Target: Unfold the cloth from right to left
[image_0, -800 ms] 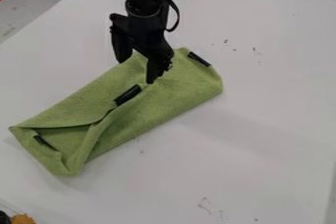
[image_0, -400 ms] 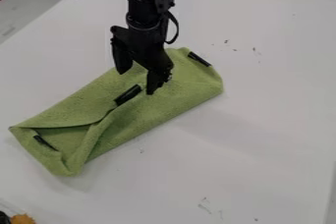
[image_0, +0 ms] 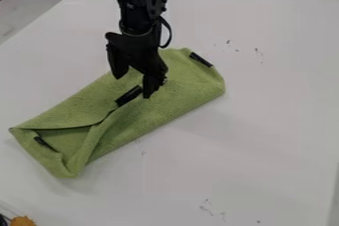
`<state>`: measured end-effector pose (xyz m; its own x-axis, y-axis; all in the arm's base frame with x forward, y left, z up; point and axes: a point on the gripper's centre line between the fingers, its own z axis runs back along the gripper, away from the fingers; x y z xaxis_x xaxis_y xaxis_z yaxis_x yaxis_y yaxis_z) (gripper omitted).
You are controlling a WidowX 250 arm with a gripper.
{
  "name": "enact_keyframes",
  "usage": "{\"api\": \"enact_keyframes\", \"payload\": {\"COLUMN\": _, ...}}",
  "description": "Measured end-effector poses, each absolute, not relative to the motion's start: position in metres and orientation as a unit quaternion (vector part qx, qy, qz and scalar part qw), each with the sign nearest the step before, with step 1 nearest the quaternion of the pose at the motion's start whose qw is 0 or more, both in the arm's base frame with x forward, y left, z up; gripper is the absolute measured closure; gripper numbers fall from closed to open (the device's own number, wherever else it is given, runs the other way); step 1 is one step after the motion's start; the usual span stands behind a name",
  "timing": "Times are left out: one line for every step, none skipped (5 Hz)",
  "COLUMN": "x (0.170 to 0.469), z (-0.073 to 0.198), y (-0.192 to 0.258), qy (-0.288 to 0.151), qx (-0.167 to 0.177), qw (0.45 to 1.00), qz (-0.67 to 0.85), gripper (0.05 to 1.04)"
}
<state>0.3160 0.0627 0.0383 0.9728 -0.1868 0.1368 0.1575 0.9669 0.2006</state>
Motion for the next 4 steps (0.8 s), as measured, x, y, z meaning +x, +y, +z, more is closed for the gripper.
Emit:
{"api": "enact_keyframes", "payload": {"x": 0.3139, "z": 0.0298, "y": 0.0658, "qy": -0.065, "qx": 0.087, "qw": 0.990, "qz": -0.087, "gripper": 0.083}}
{"api": "enact_keyframes", "payload": {"x": 0.3170, "z": 0.0283, "y": 0.0680, "qy": -0.065, "qx": 0.082, "qw": 0.990, "qz": -0.090, "gripper": 0.113}}
{"api": "enact_keyframes", "payload": {"x": 0.3201, "z": 0.0244, "y": 0.0694, "qy": -0.061, "qx": 0.081, "qw": 0.990, "qz": -0.093, "gripper": 0.230}}
{"api": "enact_keyframes", "payload": {"x": 0.3211, "z": 0.0251, "y": 0.0695, "qy": -0.063, "qx": 0.082, "qw": 0.990, "qz": -0.095, "gripper": 0.533}}
